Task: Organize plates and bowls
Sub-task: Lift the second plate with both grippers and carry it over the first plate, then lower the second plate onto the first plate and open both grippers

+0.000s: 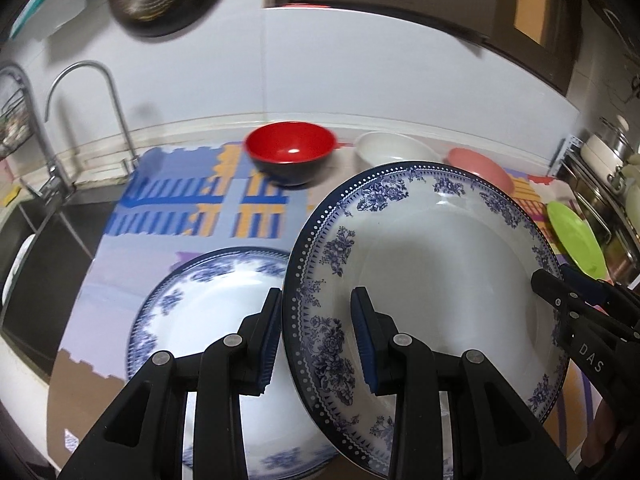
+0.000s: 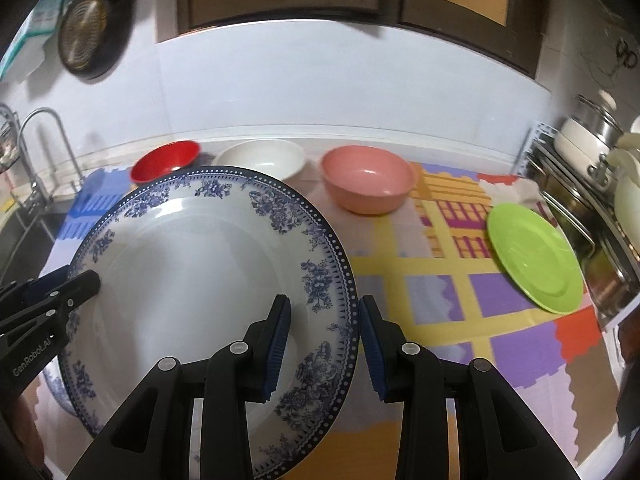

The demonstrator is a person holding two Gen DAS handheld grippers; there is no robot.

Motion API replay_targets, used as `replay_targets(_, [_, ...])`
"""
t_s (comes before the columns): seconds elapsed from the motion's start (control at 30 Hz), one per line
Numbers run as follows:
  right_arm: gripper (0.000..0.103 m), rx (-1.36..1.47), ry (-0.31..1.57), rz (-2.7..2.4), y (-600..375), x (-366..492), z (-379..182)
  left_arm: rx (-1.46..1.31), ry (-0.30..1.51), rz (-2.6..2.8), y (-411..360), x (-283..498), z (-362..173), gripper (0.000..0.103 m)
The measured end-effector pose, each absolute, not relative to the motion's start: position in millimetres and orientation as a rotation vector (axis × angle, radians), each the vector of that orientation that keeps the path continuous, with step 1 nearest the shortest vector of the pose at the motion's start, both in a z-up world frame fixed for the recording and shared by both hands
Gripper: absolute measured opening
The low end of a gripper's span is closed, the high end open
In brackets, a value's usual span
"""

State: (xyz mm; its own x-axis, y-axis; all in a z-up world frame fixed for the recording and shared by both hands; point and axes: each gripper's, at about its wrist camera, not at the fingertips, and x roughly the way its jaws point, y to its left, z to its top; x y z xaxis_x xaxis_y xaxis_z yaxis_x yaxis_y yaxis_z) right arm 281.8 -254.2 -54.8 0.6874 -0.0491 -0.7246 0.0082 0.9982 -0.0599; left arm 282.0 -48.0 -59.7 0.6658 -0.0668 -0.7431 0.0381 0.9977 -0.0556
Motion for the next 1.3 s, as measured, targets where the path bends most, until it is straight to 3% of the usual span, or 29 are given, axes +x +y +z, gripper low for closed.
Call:
replay_targets(0.67, [0.036,-0.110,0.866,0.119,-146.7,293.3,-76.5,-0.076,0.900,0.080,52.7,266.3,-81.5,0.035])
replay_targets(1.3, [0.036,-0.123,0.961,0.150,-105.3,308.0,-120.7,-0.057,1.000,0.104,83.9,278.5,-120.8,0.035])
